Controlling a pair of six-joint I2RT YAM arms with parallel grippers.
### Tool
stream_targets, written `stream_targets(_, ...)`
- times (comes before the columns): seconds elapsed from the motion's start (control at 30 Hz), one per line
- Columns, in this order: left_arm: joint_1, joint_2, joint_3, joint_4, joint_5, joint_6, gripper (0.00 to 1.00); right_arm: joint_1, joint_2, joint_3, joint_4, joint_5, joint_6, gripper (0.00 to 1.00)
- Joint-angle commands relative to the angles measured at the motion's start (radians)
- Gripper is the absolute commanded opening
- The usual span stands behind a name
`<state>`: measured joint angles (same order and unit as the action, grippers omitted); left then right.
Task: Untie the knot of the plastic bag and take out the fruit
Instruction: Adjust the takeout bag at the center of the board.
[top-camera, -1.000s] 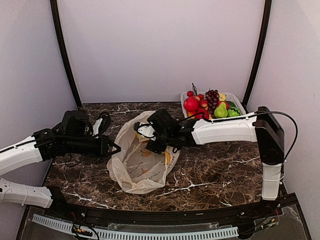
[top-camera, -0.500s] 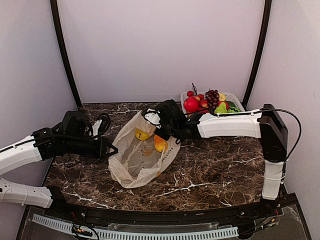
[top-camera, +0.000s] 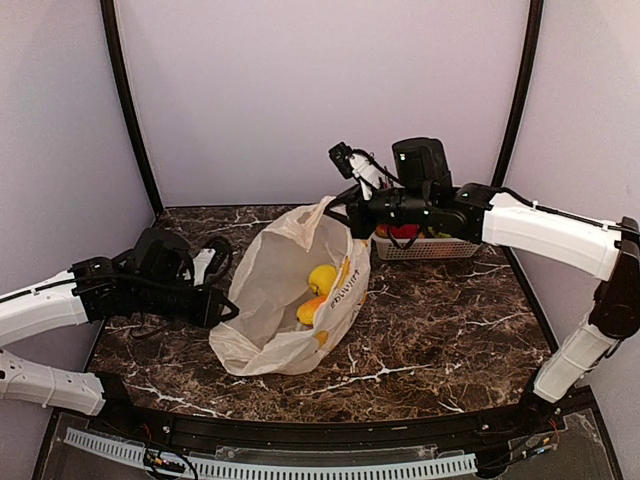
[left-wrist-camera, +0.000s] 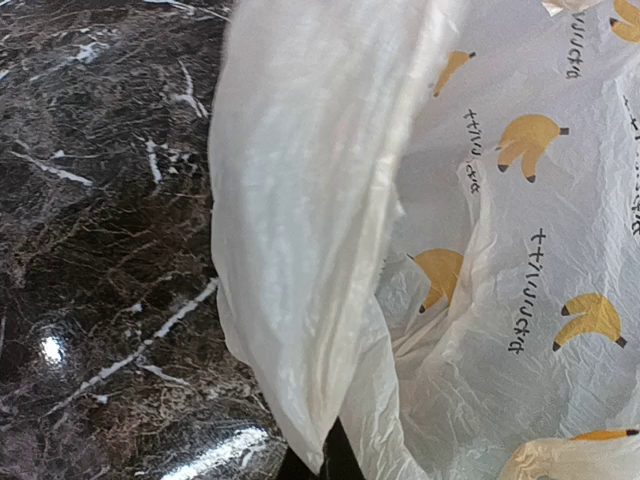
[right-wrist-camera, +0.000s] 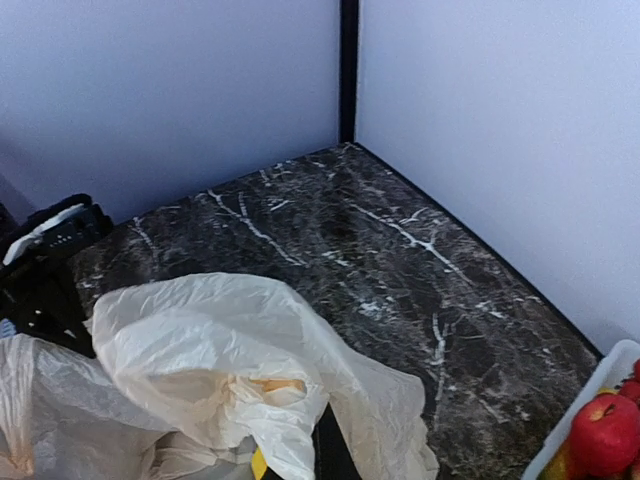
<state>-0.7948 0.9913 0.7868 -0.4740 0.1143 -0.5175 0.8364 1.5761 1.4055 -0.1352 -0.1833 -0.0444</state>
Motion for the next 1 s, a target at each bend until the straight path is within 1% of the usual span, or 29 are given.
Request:
stream_targets(0.0,-0.099,0.003,0.037,-0.038,-0.032,0.07,0.01,-0.007,-0.014,-0.046,-0.03,-0.306,0.13,0.0)
stream_targets(0.1,-0.207,0.019,0.079,-0.035,-0.072,0.095,0.06,-0.007,-0.022,-0.067,-0.03,-0.367,0.155,0.0)
stream_targets(0.17,-0.262,0.039,0.122,-0.047,-0.122,0.117,0.18,-0.007,-0.036,-0.097,-0.024,-0.376,0.164,0.0)
stream_targets(0.23,-0.283,0.054,0.167,-0.078,-0.182,0.132,0.43,-0.007,-0.054,-0.12,-0.014,-0.377,0.172,0.0)
stream_targets(0.27,-0.285,0.058,0.195,-0.09,-0.201,0.142,0.49,-0.007,-0.063,-0.127,-0.012,-0.382,0.176,0.0)
stream_targets(0.3,-0.287,0.058,0.207,-0.114,-0.238,0.148,0.6,-0.007,-0.071,-0.132,-0.011,-0.387,0.178,0.0)
stream_targets(0.33,-0.287,0.057,0.234,-0.127,-0.254,0.161,0.66,-0.007,-0.08,-0.137,-0.011,-0.39,0.181,0.0)
stream_targets(0.37,-0.287,0.054,0.249,-0.153,-0.284,0.167,0.75,-0.007,-0.085,-0.142,-0.011,-0.392,0.181,0.0)
stream_targets(0.4,-0.287,0.053,0.275,-0.179,-0.298,0.183,0.79,-0.007,-0.092,-0.146,-0.013,-0.391,0.181,0.0)
stream_targets(0.43,-0.287,0.052,0.29,-0.192,-0.32,0.19,0.86,-0.007,-0.096,-0.15,-0.015,-0.389,0.181,0.0)
stream_targets(0.5,-0.288,0.054,0.335,-0.225,-0.331,0.221,0.93,-0.007,-0.102,-0.154,-0.016,-0.39,0.181,0.0)
stream_targets(0.57,-0.287,0.065,0.384,-0.258,-0.336,0.258,0.98,-0.007,-0.103,-0.154,-0.017,-0.393,0.181,0.0)
stream_targets(0.67,-0.285,0.087,0.479,-0.311,-0.334,0.312,0.99,-0.008,-0.103,-0.15,-0.018,-0.396,0.183,0.0)
stream_targets(0.77,-0.286,0.116,0.542,-0.319,-0.31,0.367,0.99,-0.008,-0.098,-0.145,-0.017,-0.402,0.184,0.0)
stream_targets(0.9,-0.254,0.146,0.612,-0.304,-0.247,0.436,0.99,-0.009,-0.089,-0.14,-0.018,-0.414,0.187,0.0)
stream_targets(0.97,-0.204,0.16,0.627,-0.288,-0.177,0.462,0.99,-0.008,-0.085,-0.139,-0.019,-0.418,0.191,0.0)
